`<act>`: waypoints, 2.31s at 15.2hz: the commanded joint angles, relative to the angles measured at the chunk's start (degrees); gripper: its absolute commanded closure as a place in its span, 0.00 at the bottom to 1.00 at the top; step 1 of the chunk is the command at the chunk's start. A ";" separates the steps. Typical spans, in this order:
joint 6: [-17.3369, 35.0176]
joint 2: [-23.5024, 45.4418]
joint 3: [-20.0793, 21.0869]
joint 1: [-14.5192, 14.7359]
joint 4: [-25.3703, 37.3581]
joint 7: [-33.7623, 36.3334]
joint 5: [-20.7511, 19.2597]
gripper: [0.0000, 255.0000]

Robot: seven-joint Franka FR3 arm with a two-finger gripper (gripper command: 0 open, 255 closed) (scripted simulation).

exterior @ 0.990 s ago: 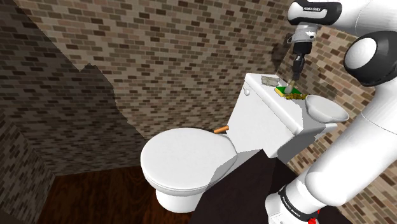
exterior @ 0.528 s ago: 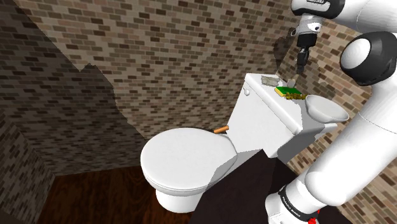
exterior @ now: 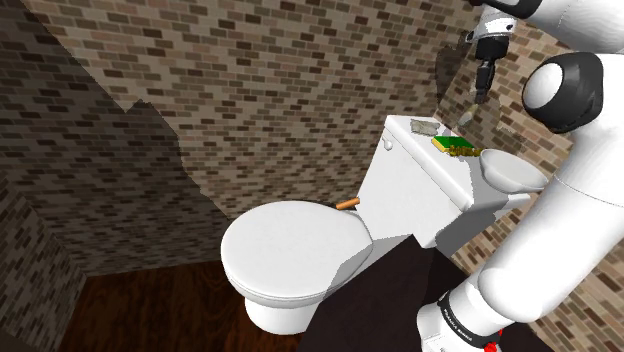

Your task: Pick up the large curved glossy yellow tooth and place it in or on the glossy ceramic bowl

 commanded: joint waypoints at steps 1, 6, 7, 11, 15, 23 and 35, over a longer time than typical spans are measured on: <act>-2.07 1.18 -0.18 -0.57 3.11 -0.81 0.40 1.00; -3.18 -2.62 -1.09 -0.97 1.48 -3.38 -2.84 1.00; -3.06 -4.14 -1.33 -1.00 0.25 -4.02 -4.01 1.00; -2.99 -9.58 -2.33 -1.52 -3.54 -6.92 -8.56 1.00; -3.35 -14.04 -3.44 -2.60 -5.84 -10.47 -12.87 1.00; 0.90 -19.32 -3.09 -2.87 -14.24 -9.15 -15.57 1.00; 9.57 -23.67 -2.47 -3.00 -27.13 -4.69 -16.39 1.00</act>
